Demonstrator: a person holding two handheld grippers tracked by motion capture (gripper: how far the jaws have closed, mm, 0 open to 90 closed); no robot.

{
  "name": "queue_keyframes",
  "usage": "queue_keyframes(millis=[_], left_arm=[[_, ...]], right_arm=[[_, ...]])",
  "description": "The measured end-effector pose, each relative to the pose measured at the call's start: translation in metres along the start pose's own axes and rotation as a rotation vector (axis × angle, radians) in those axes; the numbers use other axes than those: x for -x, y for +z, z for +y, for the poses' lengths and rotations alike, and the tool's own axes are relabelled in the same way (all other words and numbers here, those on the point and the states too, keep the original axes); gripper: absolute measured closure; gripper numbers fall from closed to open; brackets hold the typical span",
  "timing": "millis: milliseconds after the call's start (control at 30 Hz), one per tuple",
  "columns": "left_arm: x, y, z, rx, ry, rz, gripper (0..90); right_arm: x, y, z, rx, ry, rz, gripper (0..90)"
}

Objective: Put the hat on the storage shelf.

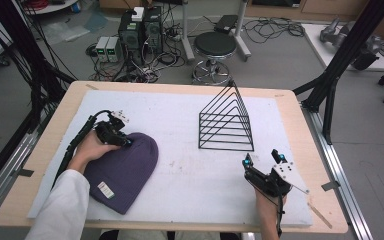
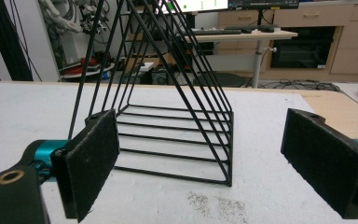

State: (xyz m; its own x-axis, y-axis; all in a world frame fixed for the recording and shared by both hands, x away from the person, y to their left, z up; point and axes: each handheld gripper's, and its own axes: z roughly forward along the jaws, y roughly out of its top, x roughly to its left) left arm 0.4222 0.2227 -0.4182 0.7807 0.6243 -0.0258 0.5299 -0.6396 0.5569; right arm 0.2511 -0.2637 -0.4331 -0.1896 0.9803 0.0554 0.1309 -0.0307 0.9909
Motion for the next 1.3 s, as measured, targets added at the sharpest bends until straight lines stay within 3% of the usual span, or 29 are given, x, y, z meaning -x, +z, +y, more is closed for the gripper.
queue_keyframes(millis=[167,367,767,1067,1300], left_arm=[[0.003,-0.005,-0.005,0.038,0.001,0.029,77.1],[0.010,-0.026,-0.013,0.152,0.005,0.072,77.2],[0.040,-0.059,-0.023,0.327,0.028,0.195,77.0],[0.049,-0.081,-0.031,0.443,0.004,0.267,77.0],[0.054,-0.095,-0.039,0.565,-0.021,0.333,76.9]], right_arm=[[-0.001,0.000,0.000,-0.001,-0.005,0.006,10.7],[0.000,0.001,0.000,0.001,-0.006,0.009,10.7],[-0.002,0.000,0.000,0.003,-0.002,0.011,10.7],[-0.002,0.000,0.000,0.002,-0.004,0.011,10.7],[-0.003,0.000,0.000,0.000,-0.004,0.015,10.7]])
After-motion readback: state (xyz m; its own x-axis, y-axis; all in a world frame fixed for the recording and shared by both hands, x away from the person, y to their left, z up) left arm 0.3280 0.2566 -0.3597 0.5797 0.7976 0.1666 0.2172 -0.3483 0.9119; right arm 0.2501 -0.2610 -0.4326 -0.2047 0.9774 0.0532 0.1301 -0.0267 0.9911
